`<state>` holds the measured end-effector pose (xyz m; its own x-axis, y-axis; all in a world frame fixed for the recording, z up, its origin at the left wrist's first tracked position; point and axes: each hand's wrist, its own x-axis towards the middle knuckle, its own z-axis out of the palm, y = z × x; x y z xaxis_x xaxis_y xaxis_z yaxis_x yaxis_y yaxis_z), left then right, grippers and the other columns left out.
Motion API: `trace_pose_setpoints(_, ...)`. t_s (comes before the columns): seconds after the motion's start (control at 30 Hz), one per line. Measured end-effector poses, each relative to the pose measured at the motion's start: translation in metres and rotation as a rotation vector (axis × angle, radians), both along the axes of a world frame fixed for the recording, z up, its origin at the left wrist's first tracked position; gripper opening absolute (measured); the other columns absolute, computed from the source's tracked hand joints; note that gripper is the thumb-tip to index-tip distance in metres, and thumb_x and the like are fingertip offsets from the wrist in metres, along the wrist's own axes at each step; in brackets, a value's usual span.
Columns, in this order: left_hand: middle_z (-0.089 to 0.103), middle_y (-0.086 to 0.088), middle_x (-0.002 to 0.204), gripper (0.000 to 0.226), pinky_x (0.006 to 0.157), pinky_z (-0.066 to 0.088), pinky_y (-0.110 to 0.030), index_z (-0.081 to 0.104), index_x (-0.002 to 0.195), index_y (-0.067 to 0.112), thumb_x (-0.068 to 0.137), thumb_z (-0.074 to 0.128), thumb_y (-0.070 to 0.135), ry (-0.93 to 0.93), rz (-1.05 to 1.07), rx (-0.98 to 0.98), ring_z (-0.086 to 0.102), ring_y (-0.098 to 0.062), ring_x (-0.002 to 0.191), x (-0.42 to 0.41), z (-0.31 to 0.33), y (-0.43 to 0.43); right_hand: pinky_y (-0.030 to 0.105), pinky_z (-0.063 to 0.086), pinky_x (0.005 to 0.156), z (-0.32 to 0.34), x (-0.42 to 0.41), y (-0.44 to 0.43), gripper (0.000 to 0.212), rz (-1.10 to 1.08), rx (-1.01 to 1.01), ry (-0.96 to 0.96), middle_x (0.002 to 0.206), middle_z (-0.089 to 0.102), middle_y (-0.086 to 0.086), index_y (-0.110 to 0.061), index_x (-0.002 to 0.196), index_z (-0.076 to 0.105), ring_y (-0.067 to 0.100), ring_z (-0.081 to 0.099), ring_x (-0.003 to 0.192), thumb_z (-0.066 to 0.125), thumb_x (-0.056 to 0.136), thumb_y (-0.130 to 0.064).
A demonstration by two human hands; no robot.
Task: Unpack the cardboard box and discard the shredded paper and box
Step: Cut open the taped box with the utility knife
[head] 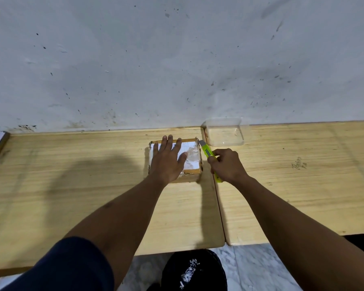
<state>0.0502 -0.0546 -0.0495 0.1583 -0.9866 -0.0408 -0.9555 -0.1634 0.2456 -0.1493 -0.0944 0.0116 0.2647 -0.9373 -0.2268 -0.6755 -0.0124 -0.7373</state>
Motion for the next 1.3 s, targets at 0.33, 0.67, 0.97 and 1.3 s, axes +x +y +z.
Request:
trace_pose_setpoints(0.33, 0.005, -0.007, 0.165, 0.060, 0.121, -0.002, -0.046, 0.013, 0.156, 0.024, 0.103, 0.019, 0.051, 0.020, -0.005, 0.009, -0.005, -0.024, 0.151, 0.000, 0.001, 0.000, 0.033, 0.053, 0.065, 0.004, 0.006, 0.003, 0.025, 0.038, -0.051, 0.144, 0.076, 0.067, 0.017, -0.004, 0.085, 0.069, 0.033, 0.063, 0.073, 0.055, 0.086, -0.025)
trace_pose_setpoints(0.67, 0.005, -0.008, 0.164, 0.061, 0.121, -0.001, -0.047, 0.014, 0.156, 0.024, 0.102, 0.018, 0.052, 0.017, -0.007, 0.015, -0.004, -0.024, 0.151, 0.001, 0.002, 0.000, 0.039, 0.056, 0.072, 0.012, 0.025, 0.016, 0.019, 0.092, -0.065, 0.213, 0.083, 0.064, 0.021, -0.004, 0.086, 0.063, 0.040, 0.064, 0.079, 0.050, 0.090, -0.018)
trace_pose_setpoints(0.97, 0.008, -0.009, 0.164, 0.060, 0.121, 0.001, -0.046, 0.015, 0.156, 0.022, 0.103, 0.019, 0.050, -0.005, 0.026, -0.006, -0.002, -0.025, 0.151, -0.003, 0.001, -0.001, 0.035, 0.056, 0.051, 0.026, 0.033, 0.002, 0.016, 0.158, 0.069, 0.214, 0.093, 0.060, 0.017, -0.008, 0.103, 0.055, 0.033, 0.064, 0.061, 0.049, 0.089, -0.006)
trace_pose_setpoints(1.3, 0.006, -0.009, 0.164, 0.061, 0.120, 0.001, -0.046, 0.013, 0.156, 0.022, 0.103, 0.016, 0.052, -0.029, 0.036, 0.018, -0.002, -0.026, 0.151, -0.004, 0.003, -0.004, 0.025, 0.045, 0.040, 0.048, 0.045, -0.013, 0.006, 0.231, 0.128, 0.398, 0.079, 0.057, 0.014, -0.004, 0.090, 0.050, 0.024, 0.058, 0.044, 0.053, 0.086, -0.009)
